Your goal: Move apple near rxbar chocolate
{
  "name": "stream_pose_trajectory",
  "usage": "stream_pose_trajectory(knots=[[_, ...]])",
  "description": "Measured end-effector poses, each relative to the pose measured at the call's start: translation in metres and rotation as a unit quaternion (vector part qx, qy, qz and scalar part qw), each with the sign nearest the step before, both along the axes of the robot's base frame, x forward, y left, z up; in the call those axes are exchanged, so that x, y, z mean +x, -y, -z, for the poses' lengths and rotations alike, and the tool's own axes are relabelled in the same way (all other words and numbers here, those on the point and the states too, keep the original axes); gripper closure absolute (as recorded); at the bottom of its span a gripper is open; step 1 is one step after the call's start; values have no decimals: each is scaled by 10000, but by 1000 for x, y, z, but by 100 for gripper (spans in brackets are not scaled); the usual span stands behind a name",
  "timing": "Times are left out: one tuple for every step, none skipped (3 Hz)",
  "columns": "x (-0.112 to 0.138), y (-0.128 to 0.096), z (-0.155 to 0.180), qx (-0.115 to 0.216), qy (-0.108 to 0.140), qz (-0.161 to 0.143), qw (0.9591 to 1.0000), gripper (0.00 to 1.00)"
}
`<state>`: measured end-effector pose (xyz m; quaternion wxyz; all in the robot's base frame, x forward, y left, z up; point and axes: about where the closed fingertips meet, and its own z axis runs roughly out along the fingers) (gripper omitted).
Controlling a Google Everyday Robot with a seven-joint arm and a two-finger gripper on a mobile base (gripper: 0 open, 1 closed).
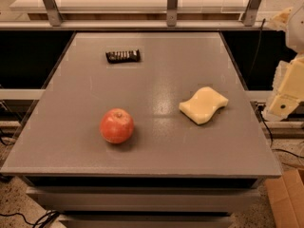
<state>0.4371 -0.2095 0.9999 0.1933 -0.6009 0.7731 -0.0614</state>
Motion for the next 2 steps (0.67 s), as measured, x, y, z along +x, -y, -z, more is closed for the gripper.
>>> stream_pose_trajectory(knots=[[0, 0, 0, 0, 1, 0, 10000, 0], [-3, -18, -2, 145, -25, -503, 9986, 0]])
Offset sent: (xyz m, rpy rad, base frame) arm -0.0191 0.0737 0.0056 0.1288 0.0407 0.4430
